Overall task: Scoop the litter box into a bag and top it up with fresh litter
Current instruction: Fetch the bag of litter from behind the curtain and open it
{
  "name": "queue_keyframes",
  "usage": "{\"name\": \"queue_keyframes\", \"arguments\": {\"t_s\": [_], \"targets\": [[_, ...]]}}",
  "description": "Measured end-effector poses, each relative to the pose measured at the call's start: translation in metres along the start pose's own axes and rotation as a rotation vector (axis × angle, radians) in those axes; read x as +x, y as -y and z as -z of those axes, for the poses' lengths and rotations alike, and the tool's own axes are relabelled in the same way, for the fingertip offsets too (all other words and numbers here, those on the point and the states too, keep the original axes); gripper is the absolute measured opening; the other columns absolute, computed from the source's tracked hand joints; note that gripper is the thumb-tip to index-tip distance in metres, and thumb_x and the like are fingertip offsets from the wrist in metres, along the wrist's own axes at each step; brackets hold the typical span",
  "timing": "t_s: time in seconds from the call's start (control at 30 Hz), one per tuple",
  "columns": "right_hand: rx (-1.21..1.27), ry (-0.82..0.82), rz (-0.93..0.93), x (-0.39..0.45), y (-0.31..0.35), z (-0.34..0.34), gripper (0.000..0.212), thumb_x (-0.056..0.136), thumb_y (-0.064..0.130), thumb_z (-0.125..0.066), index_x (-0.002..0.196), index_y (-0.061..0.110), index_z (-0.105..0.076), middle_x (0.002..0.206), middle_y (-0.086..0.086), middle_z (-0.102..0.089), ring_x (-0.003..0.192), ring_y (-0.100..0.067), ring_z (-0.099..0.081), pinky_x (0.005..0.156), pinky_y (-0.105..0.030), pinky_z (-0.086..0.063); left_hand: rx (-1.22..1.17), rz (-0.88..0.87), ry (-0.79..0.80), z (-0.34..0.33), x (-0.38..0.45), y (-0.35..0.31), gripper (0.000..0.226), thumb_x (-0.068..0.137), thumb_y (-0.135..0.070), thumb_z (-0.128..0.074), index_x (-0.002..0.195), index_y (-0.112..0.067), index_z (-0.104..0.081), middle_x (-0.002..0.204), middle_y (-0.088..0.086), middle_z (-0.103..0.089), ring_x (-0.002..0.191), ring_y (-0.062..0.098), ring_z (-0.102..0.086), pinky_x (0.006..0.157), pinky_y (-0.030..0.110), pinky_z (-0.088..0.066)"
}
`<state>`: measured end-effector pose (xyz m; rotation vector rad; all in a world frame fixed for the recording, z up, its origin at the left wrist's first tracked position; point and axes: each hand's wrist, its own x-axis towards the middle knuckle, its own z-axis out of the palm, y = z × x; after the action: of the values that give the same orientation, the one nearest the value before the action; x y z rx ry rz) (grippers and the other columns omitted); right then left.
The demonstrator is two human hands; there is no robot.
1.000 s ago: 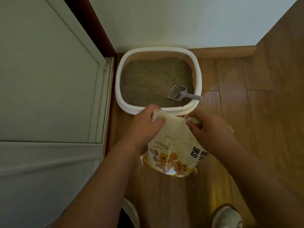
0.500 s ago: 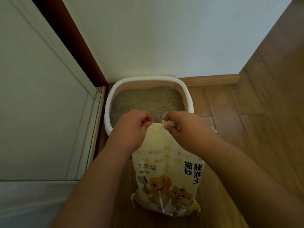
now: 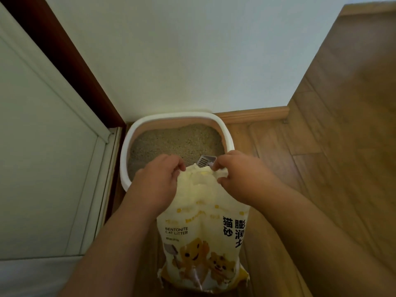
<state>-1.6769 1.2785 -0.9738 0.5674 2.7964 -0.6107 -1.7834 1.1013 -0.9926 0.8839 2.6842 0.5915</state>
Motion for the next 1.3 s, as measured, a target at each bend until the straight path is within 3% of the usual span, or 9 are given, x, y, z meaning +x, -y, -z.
{"name": "queue_keyframes", "arguments": {"t_s": [0.2,0.3,0.53,0.67,0.8,0.93,1.0,1.17,1.3], "targets": [[-0.059,-0.066,-0.037,-0.004,-0.002,0.005,0.025,0.093,0.033,-0.065,0.118,0.035,-0.062,0.129,0.008,-0.055,0.120,-0.021,-0.050,0.101,-0.043,-0.045,0.203,-0.025,-0.054,-0.001,-0.006,-0.009,0.031,0.102,-0.031,-0.051,0.129,-0.044,-0.059,0.135,-0.022,-0.046,0.131,0.009,-0.038,0.106,0.041,-0.030],[-0.088,-0.022,-0.080,-0.009,-0.003,0.004,0.031,0.093,0.035,-0.065,0.124,0.035,-0.060,0.132,0.008,-0.052,0.123,-0.024,-0.045,0.101,-0.041,-0.043,0.241,-0.060,0.051,-0.005,-0.011,-0.016,0.045,0.103,-0.040,-0.047,0.147,-0.044,-0.042,0.147,-0.023,-0.042,0.139,0.006,-0.033,0.115,0.041,-0.020],[-0.081,0.067,-0.151,-0.014,-0.007,0.005,0.045,0.093,0.031,-0.066,0.137,0.027,-0.058,0.143,0.002,-0.046,0.111,-0.022,-0.061,0.094,-0.037,-0.055,0.250,-0.066,0.058,-0.013,-0.015,-0.020,0.064,0.100,-0.050,-0.049,0.157,-0.046,-0.019,0.128,-0.016,-0.047,0.123,0.010,-0.047,0.114,0.043,-0.023],[-0.130,0.096,-0.185,-0.014,-0.008,0.010,0.043,0.099,0.047,-0.056,0.130,0.017,-0.063,0.137,-0.003,-0.050,0.105,-0.020,-0.064,0.090,-0.033,-0.055,0.239,-0.058,0.071,-0.013,-0.015,-0.024,0.050,0.102,-0.031,-0.048,0.149,-0.043,-0.038,0.134,-0.015,-0.047,0.120,0.008,-0.052,0.114,0.040,-0.020],[-0.110,0.139,-0.196,-0.011,-0.010,0.007,0.050,0.103,0.052,-0.041,0.110,0.013,-0.072,0.105,-0.005,-0.065,0.088,-0.019,-0.065,0.078,-0.032,-0.055,0.189,-0.063,0.100,-0.009,-0.016,-0.030,0.046,0.096,-0.013,-0.047,0.137,-0.035,-0.048,0.137,-0.012,-0.047,0.121,0.012,-0.051,0.114,0.038,-0.023],[-0.098,0.164,-0.212,-0.009,-0.010,0.009,0.050,0.108,0.043,-0.034,0.111,0.007,-0.069,0.100,-0.009,-0.070,0.090,-0.021,-0.064,0.077,-0.031,-0.048,0.136,-0.039,0.108,-0.003,-0.018,-0.033,0.066,0.089,0.001,-0.049,0.144,-0.035,-0.042,0.141,-0.011,-0.048,0.121,0.019,-0.051,0.108,0.039,-0.036],[-0.124,0.152,-0.196,-0.008,-0.009,0.010,0.047,0.109,0.038,-0.033,0.117,0.007,-0.067,0.106,-0.009,-0.070,0.091,-0.020,-0.061,0.078,-0.030,-0.047,0.119,-0.017,0.111,-0.001,-0.017,-0.034,0.074,0.087,0.004,-0.048,0.144,-0.043,-0.042,0.130,-0.013,-0.060,0.116,0.017,-0.055,0.108,0.040,-0.038],[-0.066,0.125,-0.164,-0.005,-0.014,0.011,0.034,0.104,0.030,-0.046,0.120,0.016,-0.072,0.111,-0.003,-0.072,0.100,-0.020,-0.066,0.090,-0.034,-0.056,0.284,-0.030,0.241,-0.002,-0.014,-0.035,0.046,0.091,-0.006,-0.046,0.113,-0.042,-0.065,0.099,-0.010,-0.064,0.107,0.014,-0.057,0.103,0.040,-0.025],[0.003,0.140,-0.176,-0.008,-0.015,0.014,0.044,0.098,0.041,-0.057,0.133,0.016,-0.064,0.126,-0.003,-0.068,0.111,-0.019,-0.064,0.094,-0.033,-0.054,0.345,-0.083,0.306,-0.005,-0.020,-0.034,0.036,0.097,-0.040,-0.035,0.127,-0.040,-0.056,0.113,-0.012,-0.058,0.120,0.016,-0.048,0.109,0.046,-0.021]]}}
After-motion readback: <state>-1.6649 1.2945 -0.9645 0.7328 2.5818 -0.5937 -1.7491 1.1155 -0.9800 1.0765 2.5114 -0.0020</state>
